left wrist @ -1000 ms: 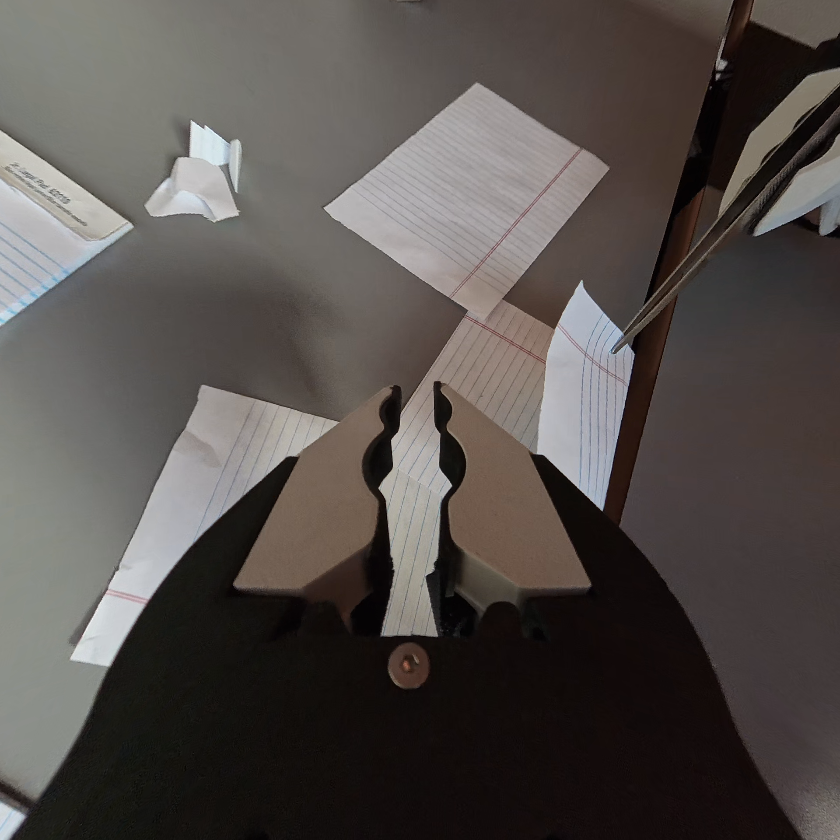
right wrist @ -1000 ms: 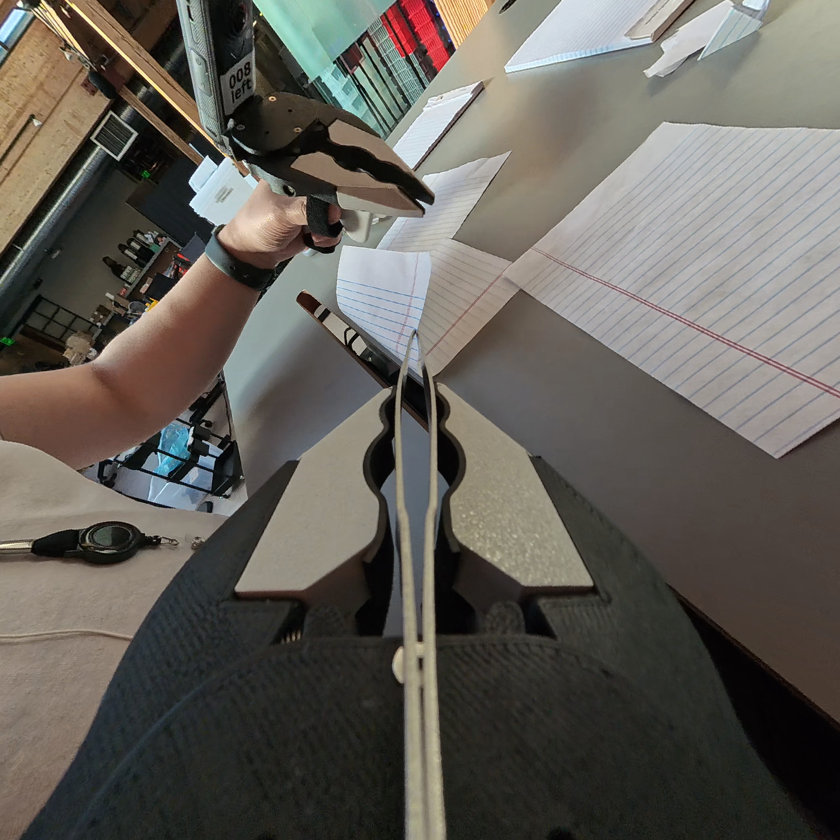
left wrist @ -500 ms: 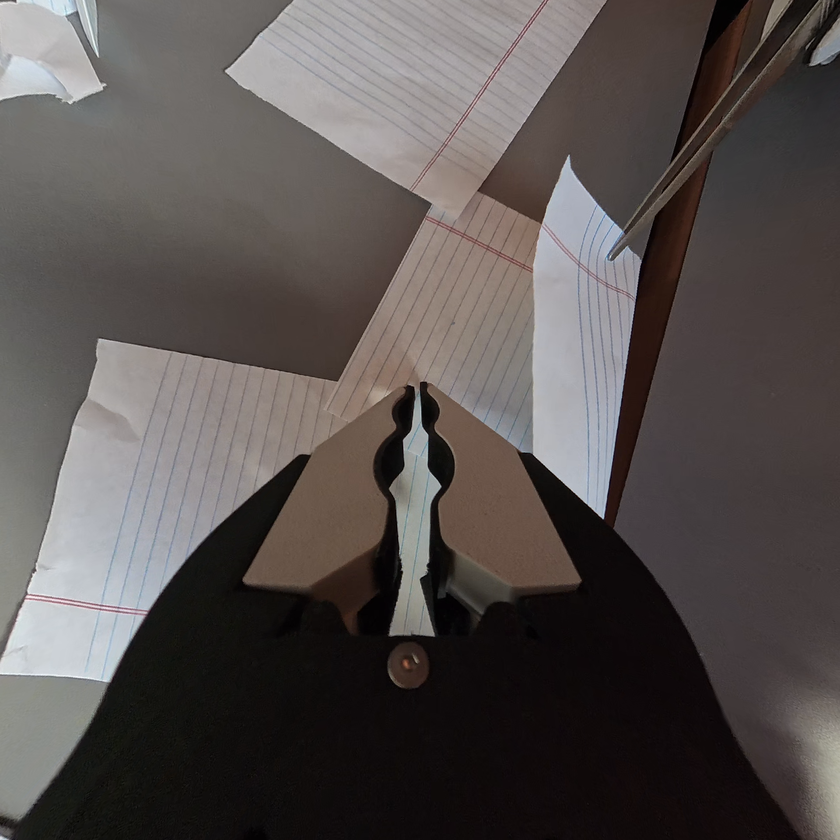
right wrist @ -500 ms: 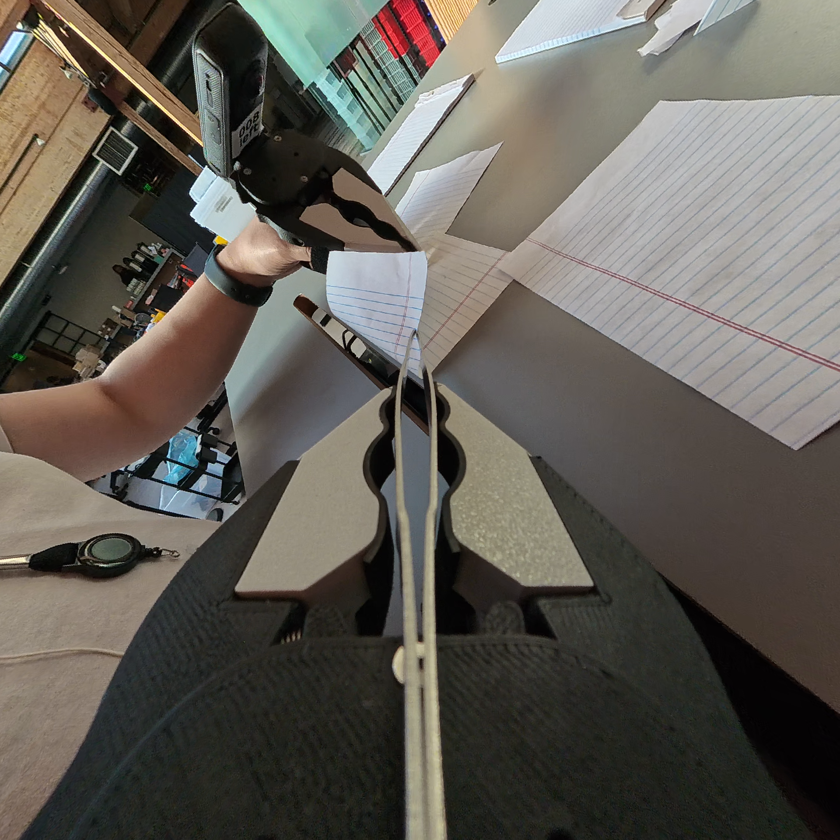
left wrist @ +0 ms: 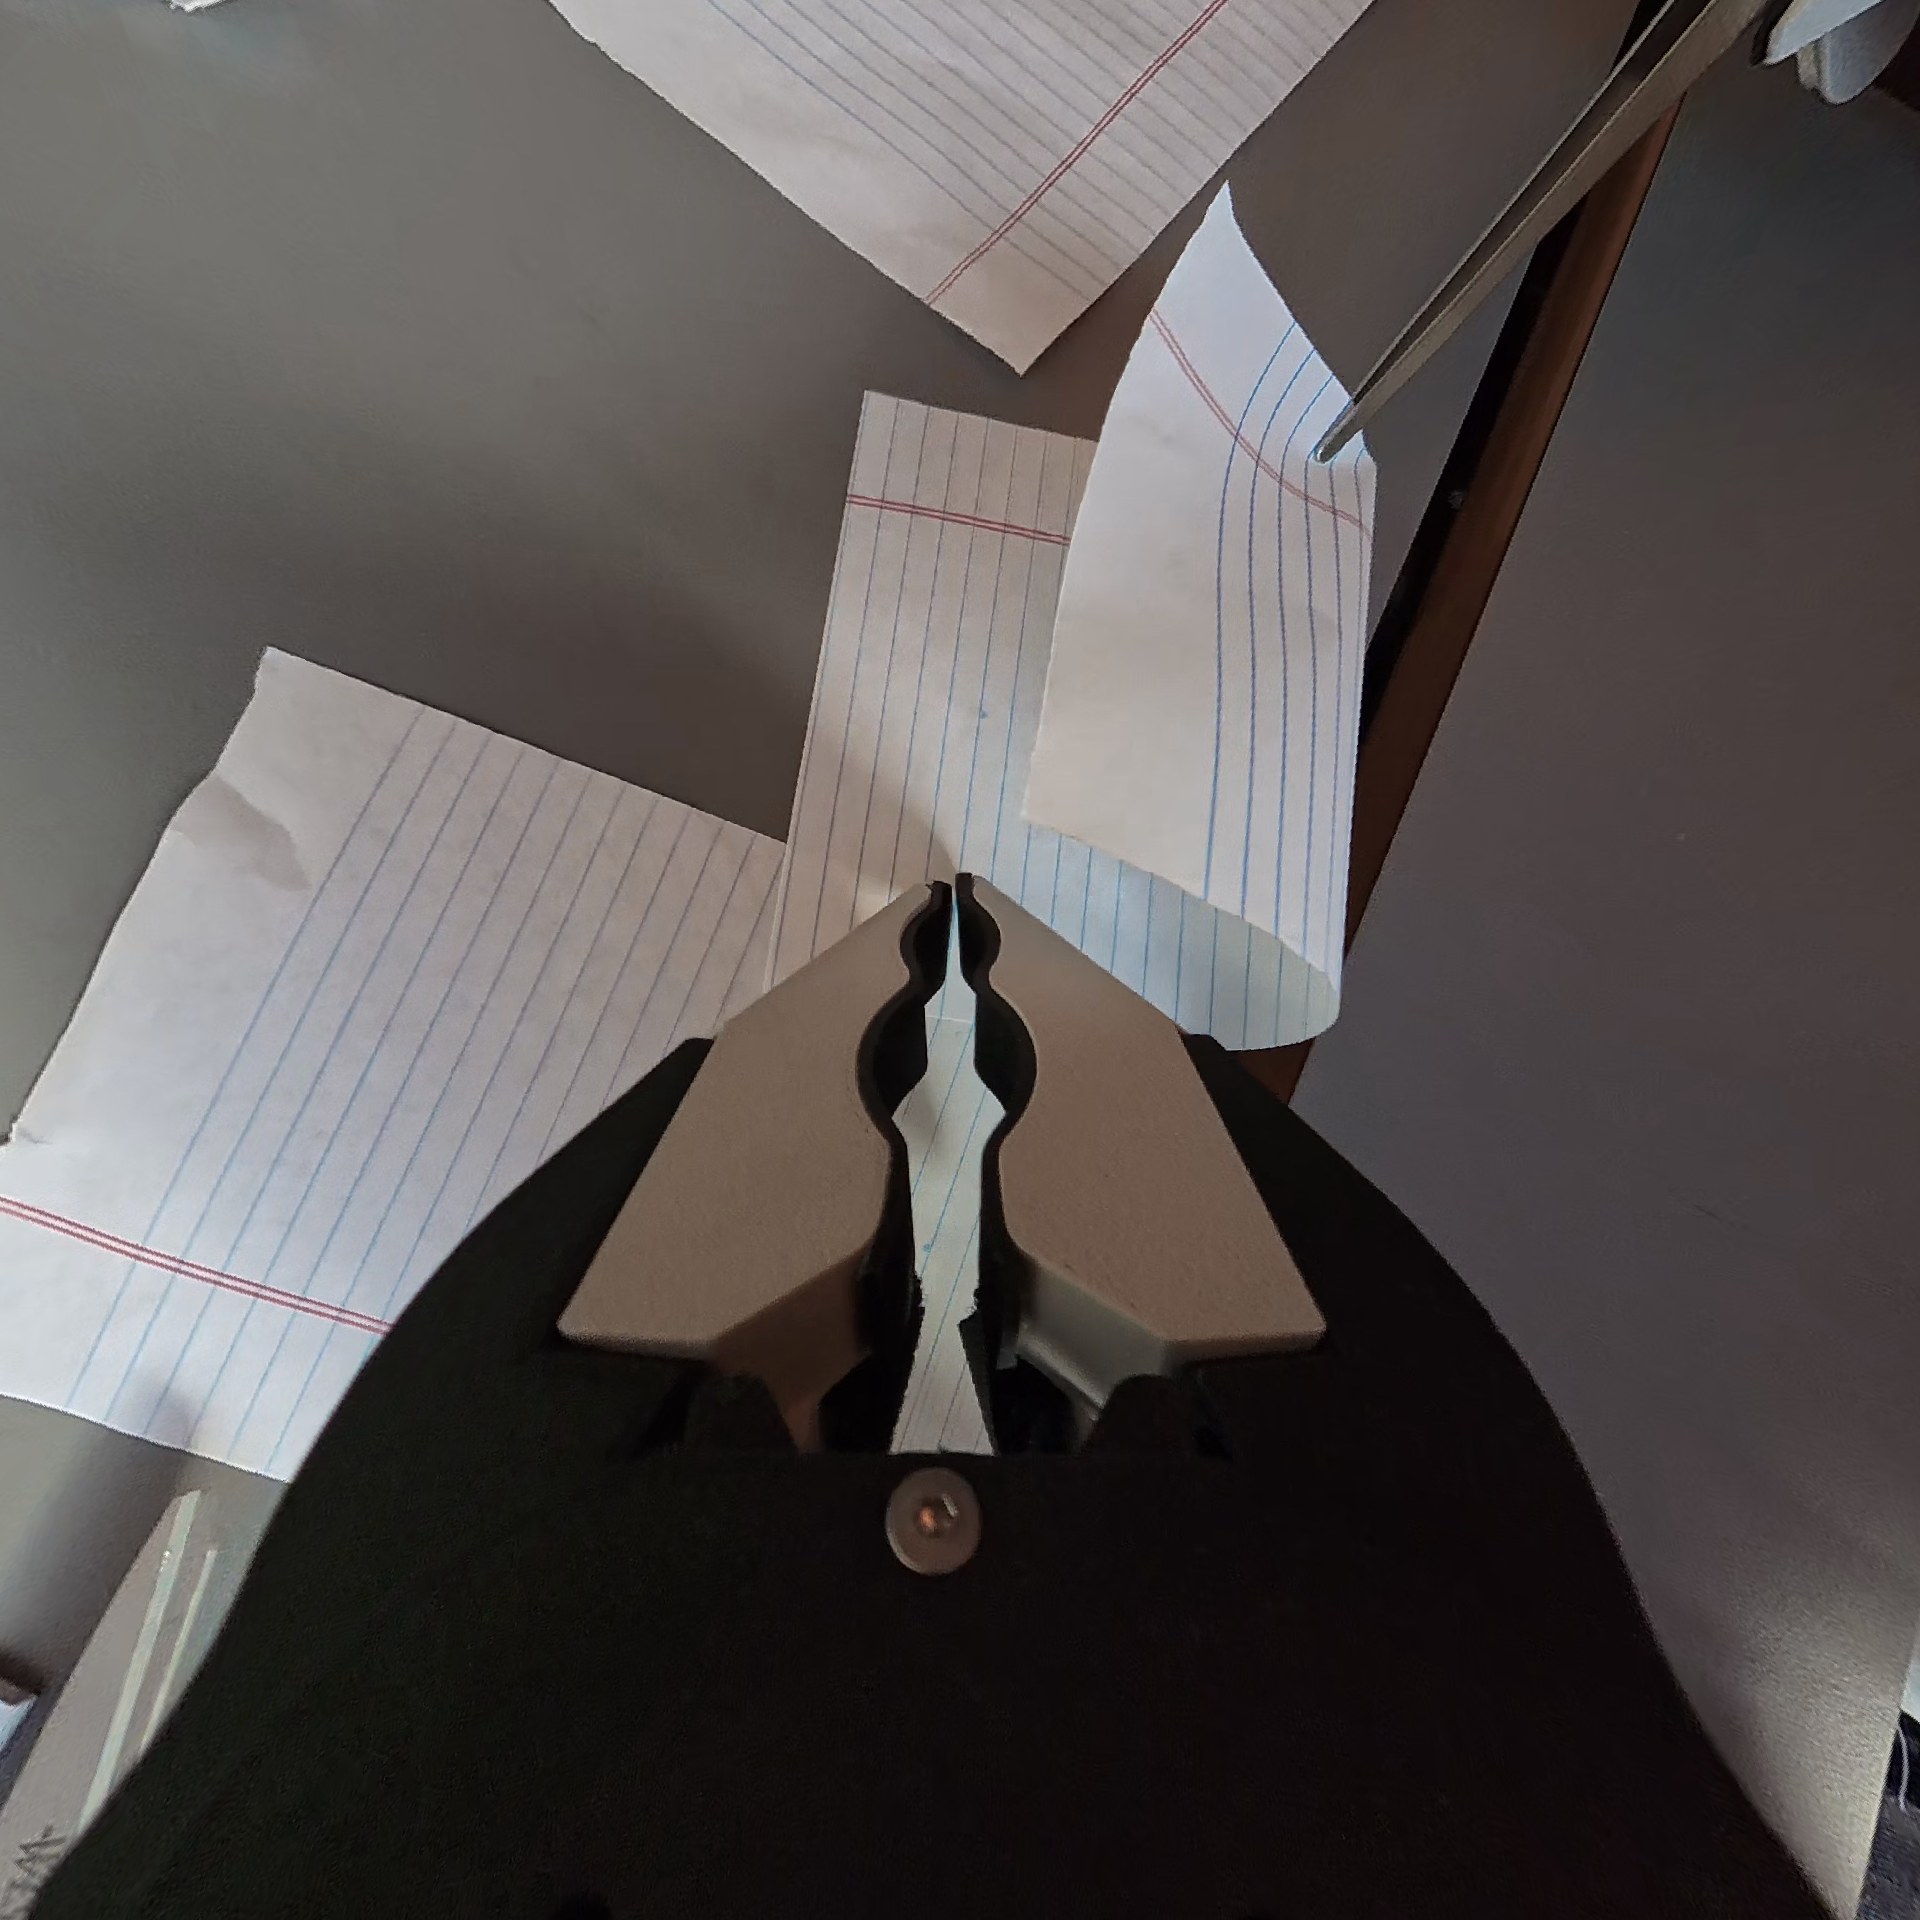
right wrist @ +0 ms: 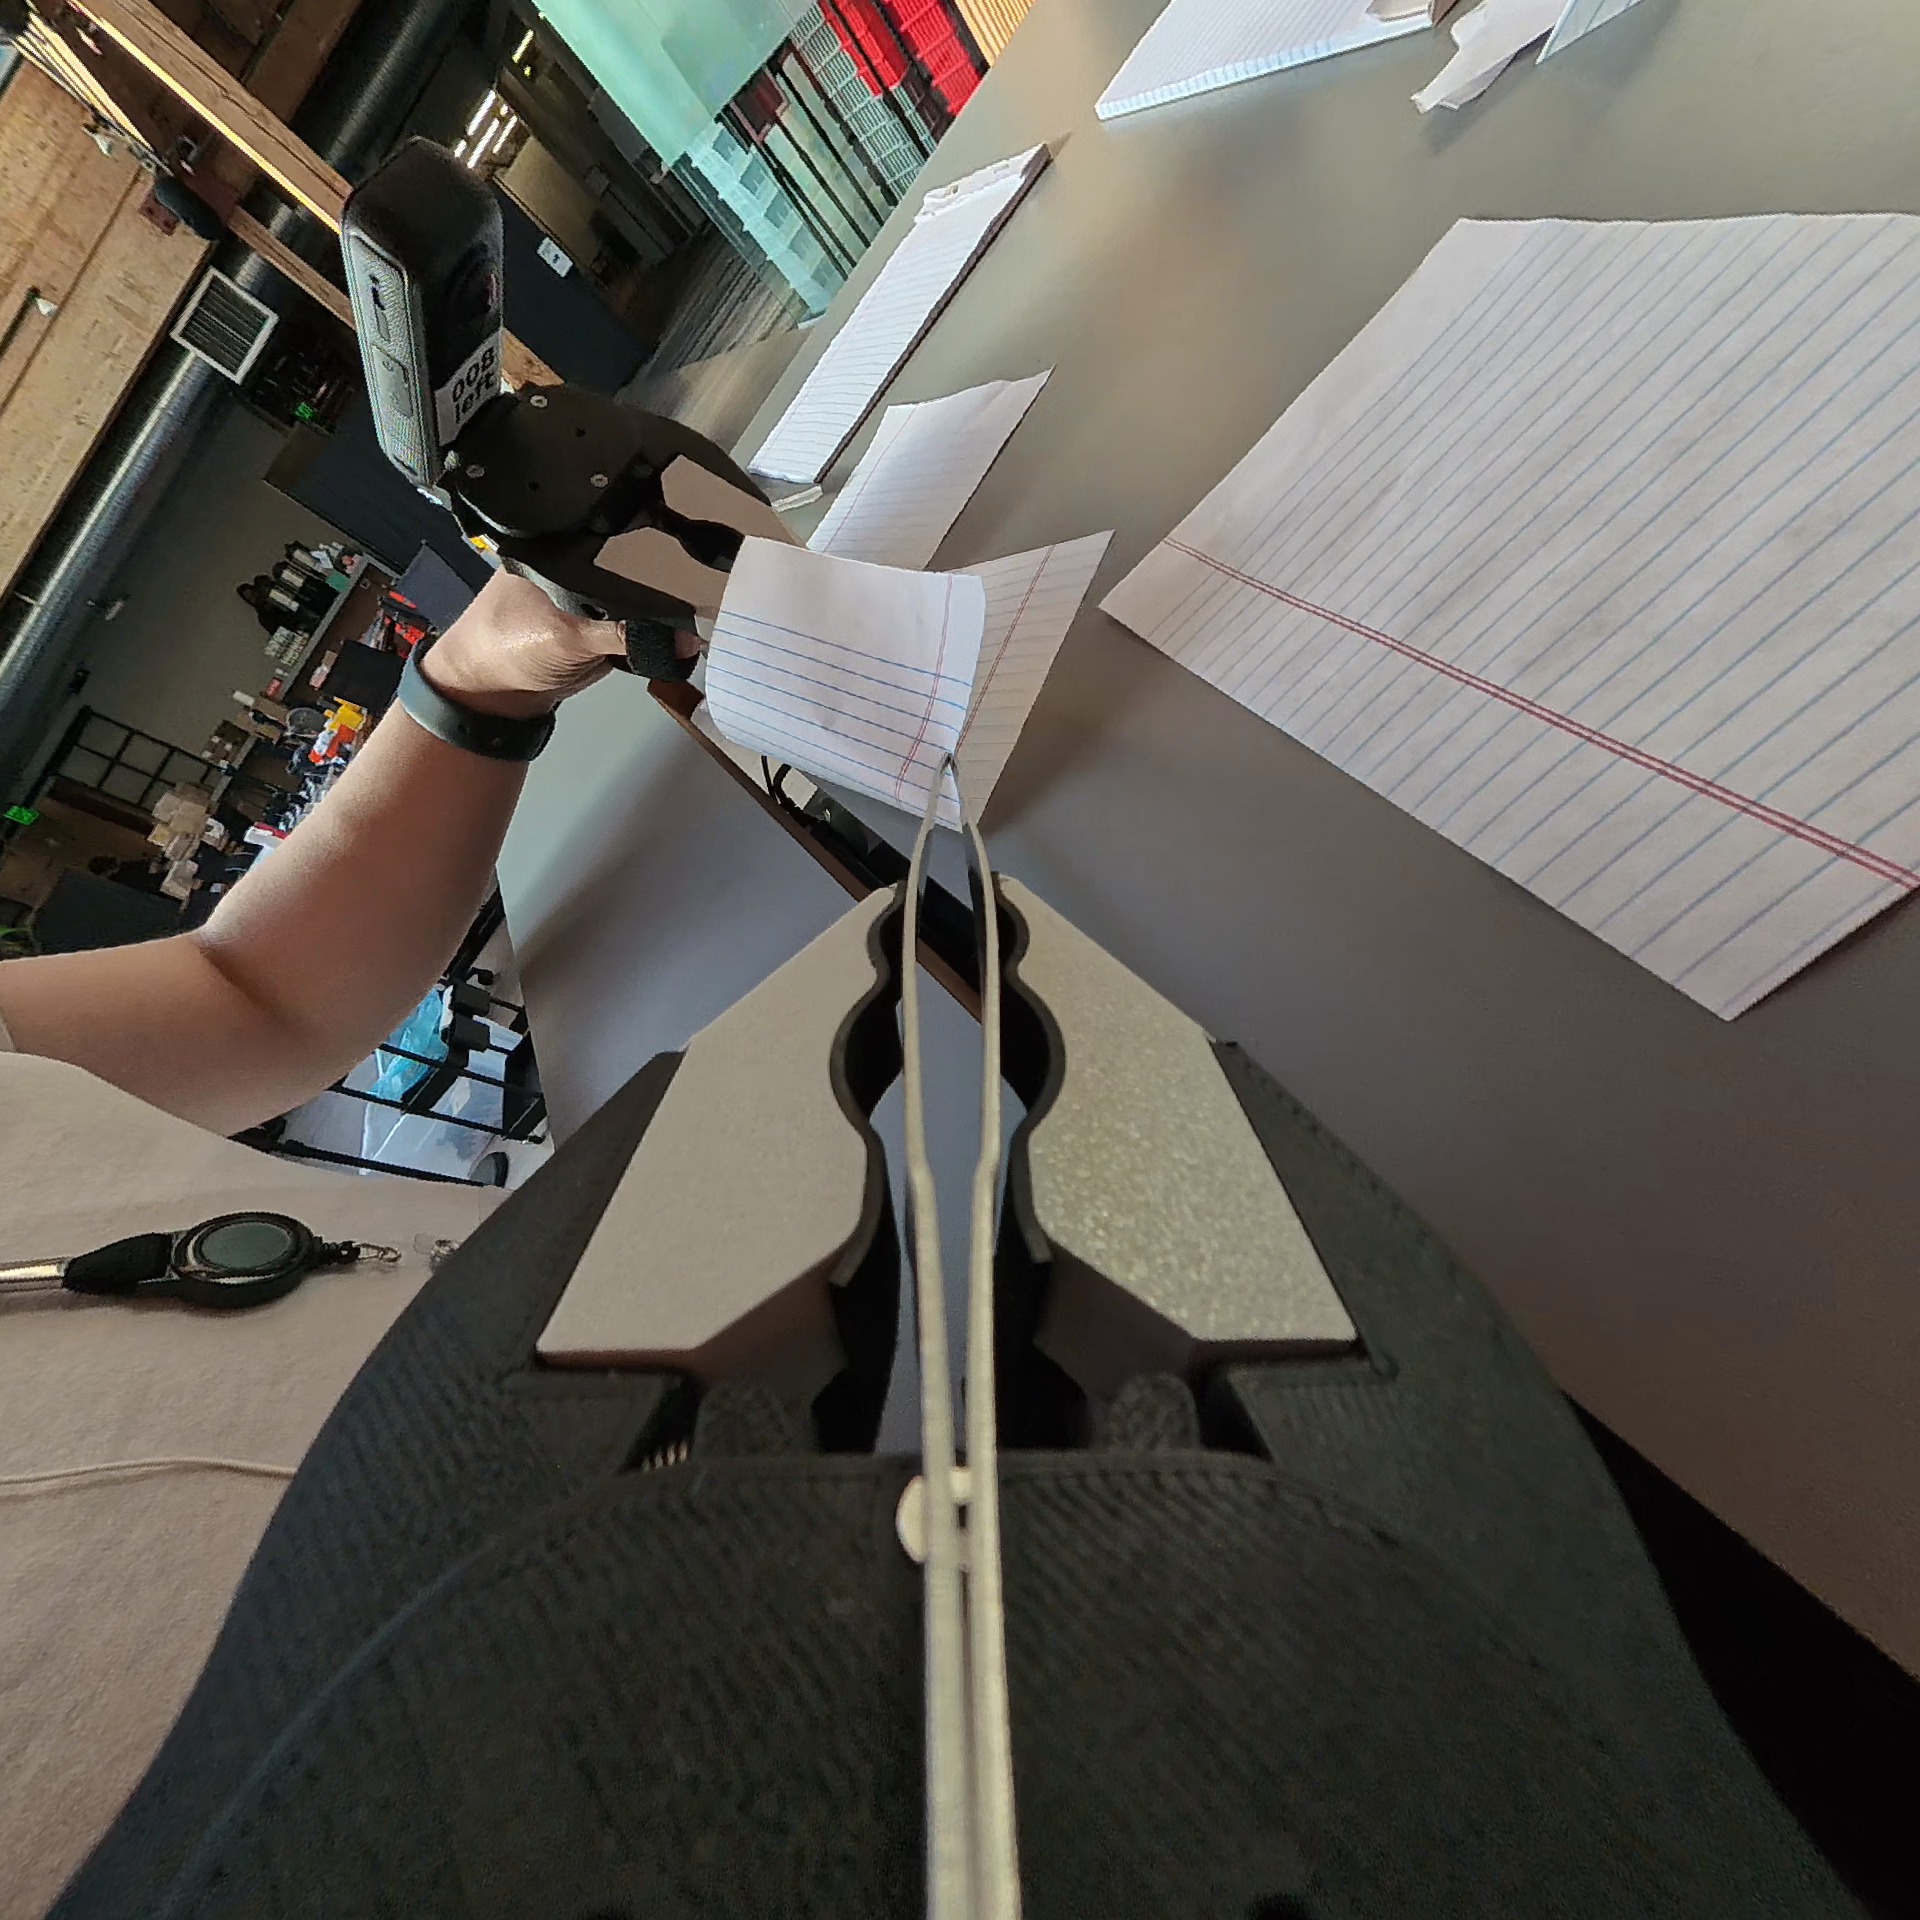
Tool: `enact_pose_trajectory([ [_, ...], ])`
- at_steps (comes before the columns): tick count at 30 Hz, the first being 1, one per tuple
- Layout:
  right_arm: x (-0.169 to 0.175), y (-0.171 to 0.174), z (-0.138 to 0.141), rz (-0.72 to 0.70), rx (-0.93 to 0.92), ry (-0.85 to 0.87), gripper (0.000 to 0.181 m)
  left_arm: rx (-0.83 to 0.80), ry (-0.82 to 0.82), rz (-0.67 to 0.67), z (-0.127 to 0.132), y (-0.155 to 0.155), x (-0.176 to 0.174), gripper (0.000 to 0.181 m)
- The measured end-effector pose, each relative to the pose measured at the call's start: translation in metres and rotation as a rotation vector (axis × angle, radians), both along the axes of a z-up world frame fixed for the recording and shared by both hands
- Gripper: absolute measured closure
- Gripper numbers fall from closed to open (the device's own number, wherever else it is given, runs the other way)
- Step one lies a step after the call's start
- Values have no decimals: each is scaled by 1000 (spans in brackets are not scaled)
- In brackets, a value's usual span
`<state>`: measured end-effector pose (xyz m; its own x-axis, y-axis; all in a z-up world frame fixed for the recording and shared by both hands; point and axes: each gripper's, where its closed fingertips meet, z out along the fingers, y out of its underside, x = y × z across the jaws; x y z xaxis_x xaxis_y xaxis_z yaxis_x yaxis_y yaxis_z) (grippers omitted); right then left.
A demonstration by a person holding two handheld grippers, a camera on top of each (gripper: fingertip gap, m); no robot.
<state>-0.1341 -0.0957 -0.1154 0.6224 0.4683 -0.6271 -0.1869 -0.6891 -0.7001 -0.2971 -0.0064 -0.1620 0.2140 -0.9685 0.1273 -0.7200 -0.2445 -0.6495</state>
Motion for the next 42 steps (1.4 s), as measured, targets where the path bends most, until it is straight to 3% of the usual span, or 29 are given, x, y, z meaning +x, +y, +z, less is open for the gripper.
enact_pose_trajectory([
  [4,-2,3,2,12,1,-9,169,10,-28,75,7,6,-9,177],
  [10,-6,9,6,49,11,-65,169,-59,-223,218,45,25,-25,164],
  [17,-12,21,7,106,-1,-136,169,-207,-420,165,79,25,-12,138],
  [21,-16,28,7,131,-12,-177,169,-248,-330,84,69,16,4,120],
  [29,-14,39,6,138,-26,-192,169,-17,42,39,8,27,13,117],
  [42,-14,50,2,150,-47,-185,168,128,94,-13,-1,28,14,136],
])
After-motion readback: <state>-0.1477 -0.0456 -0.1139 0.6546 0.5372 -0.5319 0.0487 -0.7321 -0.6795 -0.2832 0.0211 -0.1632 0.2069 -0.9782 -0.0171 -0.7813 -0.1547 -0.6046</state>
